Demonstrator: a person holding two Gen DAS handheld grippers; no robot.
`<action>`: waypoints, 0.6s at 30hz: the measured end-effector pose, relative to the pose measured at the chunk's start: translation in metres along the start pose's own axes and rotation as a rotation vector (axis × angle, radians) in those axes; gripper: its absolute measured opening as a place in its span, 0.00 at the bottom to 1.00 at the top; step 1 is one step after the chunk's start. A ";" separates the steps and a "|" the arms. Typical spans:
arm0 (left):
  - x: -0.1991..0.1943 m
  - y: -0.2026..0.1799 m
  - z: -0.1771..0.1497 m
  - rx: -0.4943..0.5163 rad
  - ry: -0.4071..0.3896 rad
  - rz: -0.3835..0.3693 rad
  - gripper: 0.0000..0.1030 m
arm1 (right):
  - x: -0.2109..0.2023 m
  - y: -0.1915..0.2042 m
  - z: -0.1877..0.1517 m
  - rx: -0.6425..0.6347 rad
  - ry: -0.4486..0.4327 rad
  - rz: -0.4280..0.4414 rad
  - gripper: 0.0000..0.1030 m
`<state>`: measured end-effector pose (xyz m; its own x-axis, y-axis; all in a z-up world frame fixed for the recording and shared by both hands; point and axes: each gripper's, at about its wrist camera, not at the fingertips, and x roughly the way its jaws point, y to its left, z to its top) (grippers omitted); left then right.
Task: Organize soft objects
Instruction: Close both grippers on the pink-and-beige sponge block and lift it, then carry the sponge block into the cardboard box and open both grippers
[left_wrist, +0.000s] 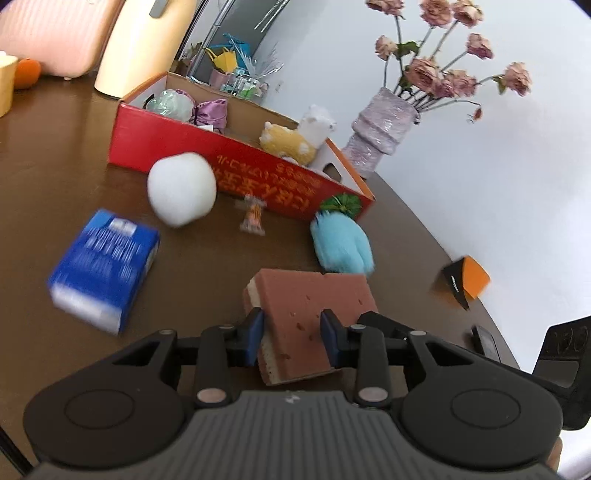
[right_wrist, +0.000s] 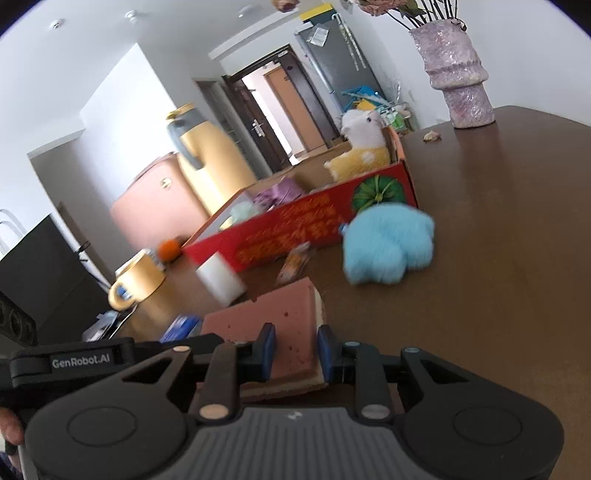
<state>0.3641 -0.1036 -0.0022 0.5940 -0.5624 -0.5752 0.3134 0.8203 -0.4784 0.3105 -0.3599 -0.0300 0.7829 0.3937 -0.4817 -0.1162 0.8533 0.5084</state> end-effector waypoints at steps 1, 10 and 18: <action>-0.009 -0.002 -0.007 0.005 0.001 0.000 0.33 | -0.006 0.003 -0.004 -0.005 0.002 0.000 0.24; -0.045 -0.019 -0.029 0.047 -0.027 0.002 0.32 | -0.036 0.013 -0.016 0.000 -0.021 0.011 0.24; -0.040 -0.040 0.018 0.114 -0.133 -0.043 0.32 | -0.029 0.020 0.054 -0.068 -0.139 0.010 0.24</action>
<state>0.3410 -0.1120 0.0520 0.6684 -0.5846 -0.4599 0.4179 0.8066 -0.4180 0.3186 -0.3734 0.0329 0.8578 0.3552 -0.3715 -0.1617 0.8725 0.4610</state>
